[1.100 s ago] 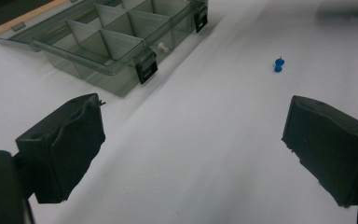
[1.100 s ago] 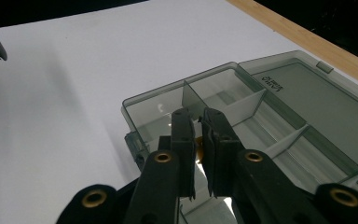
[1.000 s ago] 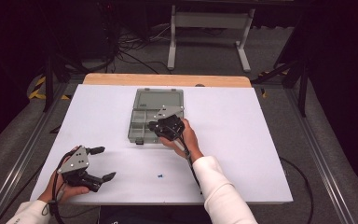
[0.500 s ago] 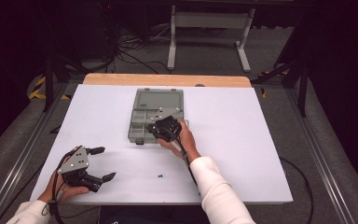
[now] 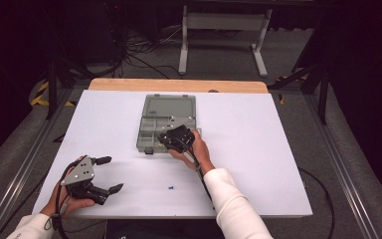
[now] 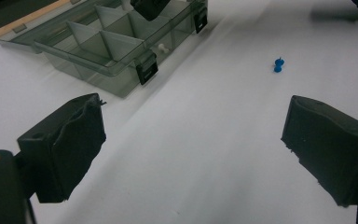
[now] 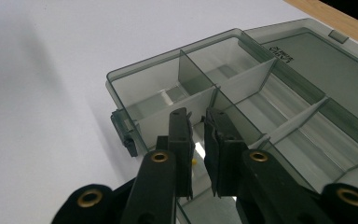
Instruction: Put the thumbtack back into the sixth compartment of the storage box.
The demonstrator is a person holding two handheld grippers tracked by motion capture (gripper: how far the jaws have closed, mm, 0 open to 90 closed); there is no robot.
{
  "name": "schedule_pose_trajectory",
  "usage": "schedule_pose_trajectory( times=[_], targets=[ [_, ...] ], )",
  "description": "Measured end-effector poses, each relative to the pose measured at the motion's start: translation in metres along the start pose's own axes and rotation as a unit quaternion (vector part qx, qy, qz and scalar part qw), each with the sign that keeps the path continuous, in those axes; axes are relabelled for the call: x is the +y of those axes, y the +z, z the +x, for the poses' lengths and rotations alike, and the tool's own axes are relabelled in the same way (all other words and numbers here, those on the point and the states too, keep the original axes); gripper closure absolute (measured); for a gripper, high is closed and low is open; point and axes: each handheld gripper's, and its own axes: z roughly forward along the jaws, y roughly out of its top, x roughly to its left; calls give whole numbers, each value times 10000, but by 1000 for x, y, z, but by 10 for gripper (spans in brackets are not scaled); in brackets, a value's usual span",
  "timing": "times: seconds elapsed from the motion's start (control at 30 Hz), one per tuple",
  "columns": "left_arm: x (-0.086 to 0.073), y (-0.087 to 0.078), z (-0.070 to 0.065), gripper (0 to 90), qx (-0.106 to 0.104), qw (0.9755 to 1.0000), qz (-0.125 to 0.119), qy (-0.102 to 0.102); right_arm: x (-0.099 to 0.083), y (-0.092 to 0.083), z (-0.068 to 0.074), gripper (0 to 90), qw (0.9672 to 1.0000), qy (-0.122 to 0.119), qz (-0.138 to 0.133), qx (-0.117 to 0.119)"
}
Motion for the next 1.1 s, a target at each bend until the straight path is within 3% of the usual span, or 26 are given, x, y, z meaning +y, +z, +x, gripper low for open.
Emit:
schedule_pose_trajectory(
  times=[0.43, 0.57, 0.7, 0.77, 0.87, 1.1],
  targets=[
    [0, 0, -1, 68, 33, 10000, 2, 7, -5, -26, 10, 737, 9990, -168, -408, 79],
    [0, 0, -1, 68, 2, 10000, -8, 7, -7, -36, 14, 602, 9986, -213, -486, 5],
    [0, 1, -1, 68, 0, 10000, 18, 9, -11, -47, 16, 539, 9979, -174, -627, -2],
    [0, 1, -1, 68, 3, 10000, 24, 14, -11, -48, 17, 521, 9978, -182, -634, -2],
    [0, 1, -1, 68, 13, 10000, 32, 20, -13, -56, 21, 439, 9976, -312, -611, -77],
    [0, 0, -1, 69, 28, 10000, 31, 20, -22, -66, 24, 249, 9976, -339, -569, -196]
  ],
)
